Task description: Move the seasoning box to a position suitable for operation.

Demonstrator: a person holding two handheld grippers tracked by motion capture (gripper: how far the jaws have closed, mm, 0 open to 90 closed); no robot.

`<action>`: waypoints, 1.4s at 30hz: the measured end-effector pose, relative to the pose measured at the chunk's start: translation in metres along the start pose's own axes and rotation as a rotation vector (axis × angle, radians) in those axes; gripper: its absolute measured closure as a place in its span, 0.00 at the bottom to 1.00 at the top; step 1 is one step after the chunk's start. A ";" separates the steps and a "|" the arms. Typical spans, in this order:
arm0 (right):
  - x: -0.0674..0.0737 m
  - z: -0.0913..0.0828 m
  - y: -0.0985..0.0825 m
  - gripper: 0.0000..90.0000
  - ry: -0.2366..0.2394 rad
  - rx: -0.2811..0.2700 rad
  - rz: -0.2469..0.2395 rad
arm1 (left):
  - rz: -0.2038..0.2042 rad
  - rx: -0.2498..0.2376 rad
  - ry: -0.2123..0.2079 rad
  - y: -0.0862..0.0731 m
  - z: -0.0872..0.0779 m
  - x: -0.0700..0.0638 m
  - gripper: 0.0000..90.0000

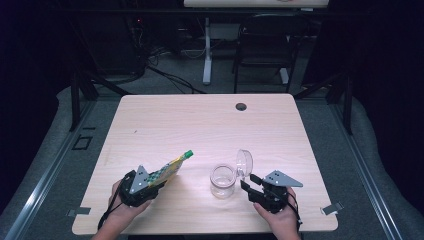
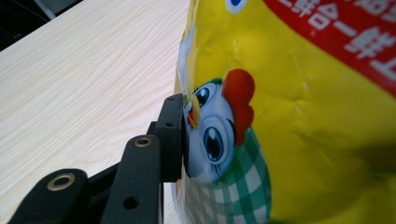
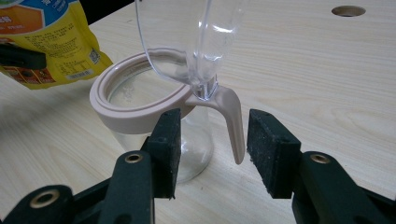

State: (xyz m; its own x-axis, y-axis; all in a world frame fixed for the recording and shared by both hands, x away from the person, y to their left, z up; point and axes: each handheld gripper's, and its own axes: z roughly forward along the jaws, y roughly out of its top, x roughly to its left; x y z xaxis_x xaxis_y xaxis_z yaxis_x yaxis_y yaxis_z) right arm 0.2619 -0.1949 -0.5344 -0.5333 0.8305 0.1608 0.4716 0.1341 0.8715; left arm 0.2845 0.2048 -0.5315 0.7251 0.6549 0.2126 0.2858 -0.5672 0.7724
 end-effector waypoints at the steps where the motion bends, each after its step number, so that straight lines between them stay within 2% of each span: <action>1: 0.000 0.000 0.000 0.61 0.000 0.000 -0.001 | -0.002 -0.004 0.003 0.000 0.000 -0.001 0.70; 3: 0.000 0.000 0.000 0.61 0.000 0.001 -0.001 | 0.014 0.008 0.010 0.001 0.000 -0.001 0.70; 6: 0.000 0.000 0.000 0.61 0.000 0.001 -0.002 | 0.018 0.008 0.022 0.001 -0.001 -0.002 0.70; 10: 0.000 0.000 0.000 0.61 0.000 0.000 -0.001 | 0.059 0.030 0.043 0.003 -0.002 -0.004 0.70; 14: 0.000 0.000 0.000 0.61 0.000 0.000 -0.003 | 0.078 0.031 0.061 0.004 -0.002 -0.006 0.70; 17: 0.000 0.000 0.000 0.61 0.000 0.001 -0.002 | 0.113 0.043 0.095 0.006 -0.002 -0.010 0.70; 20: 0.000 0.000 0.000 0.61 -0.001 0.001 -0.001 | 0.169 0.066 0.141 0.007 -0.001 -0.015 0.70; 25: 0.000 0.000 0.000 0.60 0.000 -0.002 -0.007 | 0.180 0.067 0.161 0.008 0.000 -0.018 0.70; 32: 0.001 0.000 0.000 0.60 0.000 -0.003 -0.018 | 0.240 0.086 0.218 0.009 0.002 -0.024 0.70; 42: 0.000 -0.001 -0.001 0.60 -0.009 -0.002 -0.024 | 0.295 0.094 0.243 0.011 0.006 -0.030 0.70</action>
State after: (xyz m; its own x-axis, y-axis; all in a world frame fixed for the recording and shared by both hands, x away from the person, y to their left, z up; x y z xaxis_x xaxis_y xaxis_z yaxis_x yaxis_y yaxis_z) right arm 0.2606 -0.1952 -0.5348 -0.5384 0.8317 0.1356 0.4575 0.1534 0.8759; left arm 0.2696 0.1764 -0.5332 0.6181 0.5499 0.5617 0.1519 -0.7846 0.6011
